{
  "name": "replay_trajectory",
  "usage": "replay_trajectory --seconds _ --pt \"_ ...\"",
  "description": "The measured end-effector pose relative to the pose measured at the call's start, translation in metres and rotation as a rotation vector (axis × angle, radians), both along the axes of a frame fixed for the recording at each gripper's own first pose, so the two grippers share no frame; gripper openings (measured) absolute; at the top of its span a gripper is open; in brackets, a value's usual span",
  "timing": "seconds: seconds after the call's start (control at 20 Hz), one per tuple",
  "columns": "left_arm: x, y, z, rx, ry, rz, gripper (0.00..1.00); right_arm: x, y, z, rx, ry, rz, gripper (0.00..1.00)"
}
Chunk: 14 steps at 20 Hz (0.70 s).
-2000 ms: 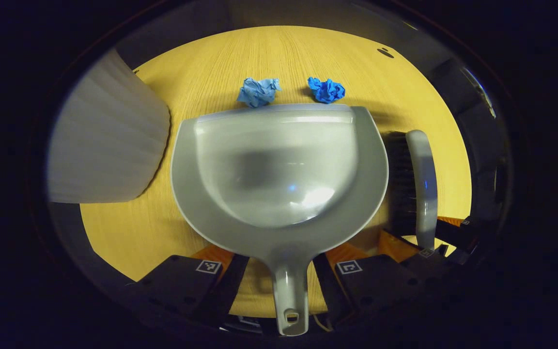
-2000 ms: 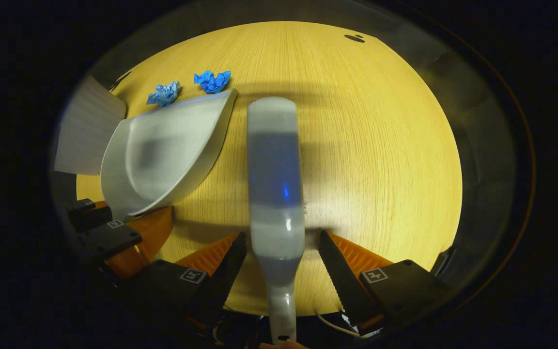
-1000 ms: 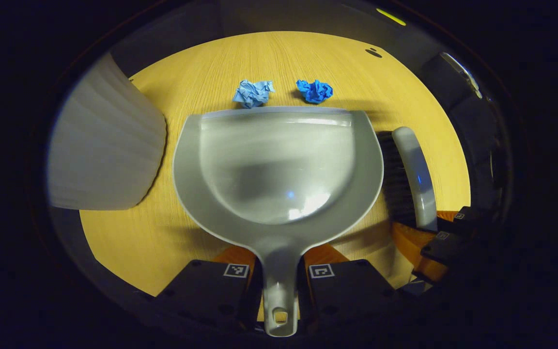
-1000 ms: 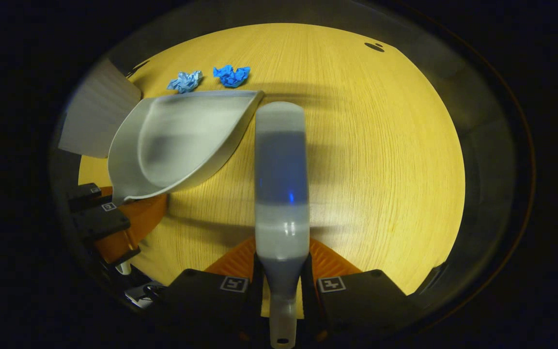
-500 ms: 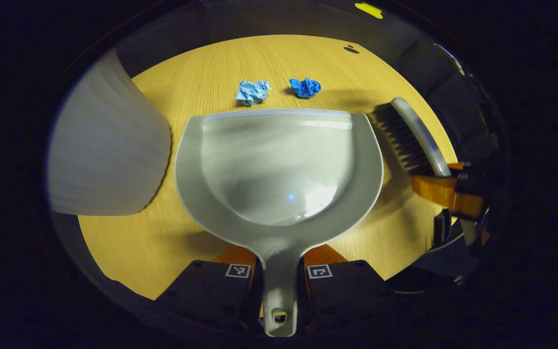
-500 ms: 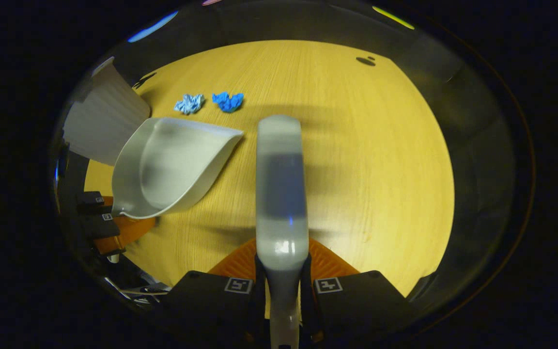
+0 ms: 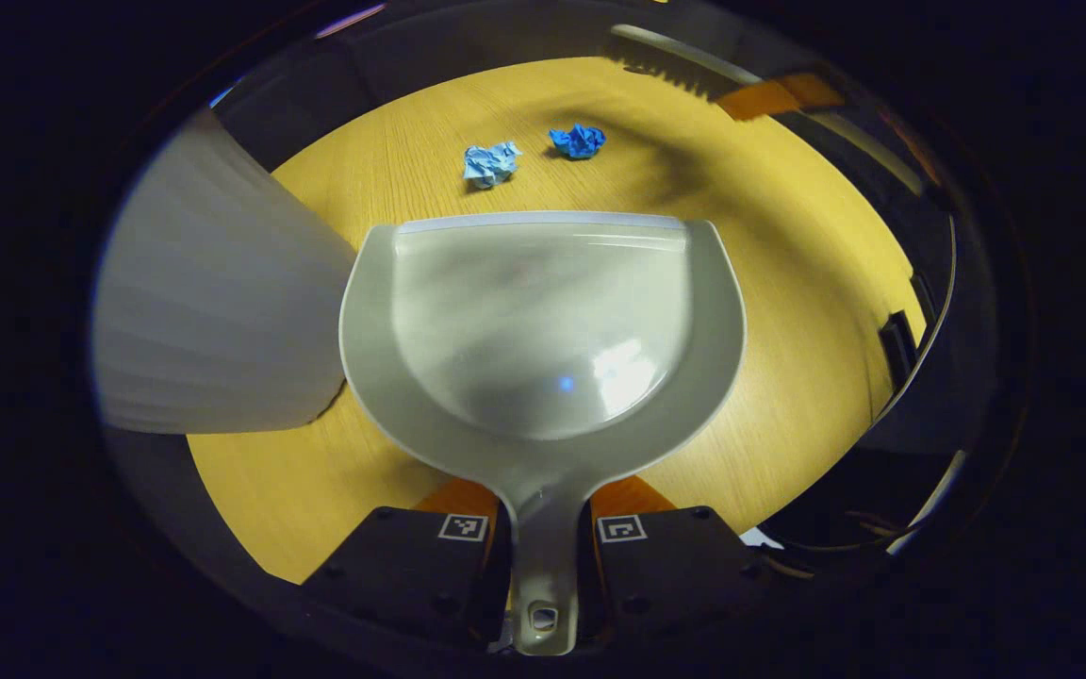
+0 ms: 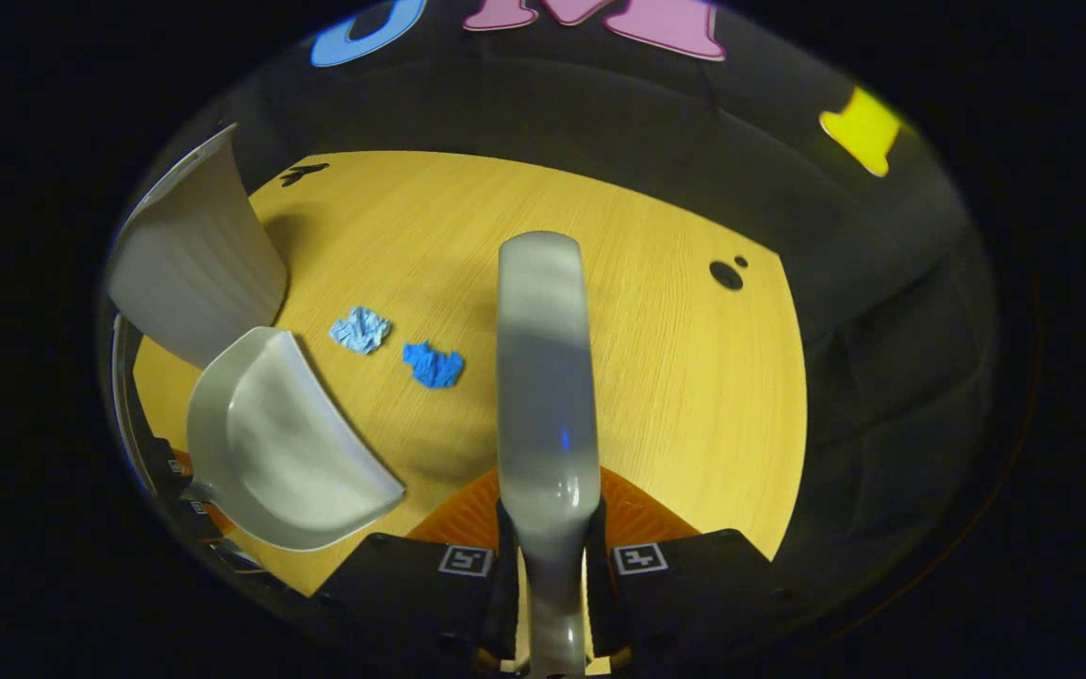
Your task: Pick up the small broom and dustpan from the desktop, sweep the trash into the dustpan with the broom, and then empty the trash into the garbage bin.
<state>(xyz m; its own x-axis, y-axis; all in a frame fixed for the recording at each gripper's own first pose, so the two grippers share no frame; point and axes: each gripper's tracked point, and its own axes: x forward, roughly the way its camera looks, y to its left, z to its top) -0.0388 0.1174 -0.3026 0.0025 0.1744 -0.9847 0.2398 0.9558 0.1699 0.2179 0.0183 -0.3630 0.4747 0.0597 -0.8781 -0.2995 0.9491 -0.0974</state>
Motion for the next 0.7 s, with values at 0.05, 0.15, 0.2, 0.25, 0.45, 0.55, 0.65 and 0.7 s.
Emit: replay_trajectory --seconds 0.05,0.15,0.2,0.25,0.45,0.55,0.65,0.7 --pt "-0.002 0.001 -0.004 -0.013 -0.001 0.009 0.26 0.015 0.005 0.0 -0.023 -0.004 0.033 0.32" --pt "-0.009 0.0 -0.005 -0.047 0.025 0.049 0.26 0.052 0.01 0.001 -0.118 -0.035 0.137 0.32" --pt "-0.012 0.002 -0.008 -0.054 0.039 0.069 0.26 0.068 0.013 0.002 -0.172 -0.036 0.2 0.32" --pt "-0.018 0.004 -0.008 -0.057 0.058 0.089 0.26 0.08 0.018 0.001 -0.21 -0.03 0.264 0.32" --pt "-0.012 0.006 -0.009 -0.064 0.051 0.1 0.26 0.095 0.044 -0.039 -0.323 0.053 0.417 0.32" --pt "-0.012 0.006 -0.008 -0.073 0.063 0.107 0.27 0.09 0.053 -0.06 -0.401 0.09 0.519 0.32" --pt "-0.013 0.006 -0.008 -0.074 0.07 0.11 0.25 0.078 0.061 -0.076 -0.464 0.127 0.616 0.32" --pt "-0.012 0.006 -0.008 -0.072 0.071 0.109 0.26 0.068 0.063 -0.082 -0.485 0.155 0.667 0.32"
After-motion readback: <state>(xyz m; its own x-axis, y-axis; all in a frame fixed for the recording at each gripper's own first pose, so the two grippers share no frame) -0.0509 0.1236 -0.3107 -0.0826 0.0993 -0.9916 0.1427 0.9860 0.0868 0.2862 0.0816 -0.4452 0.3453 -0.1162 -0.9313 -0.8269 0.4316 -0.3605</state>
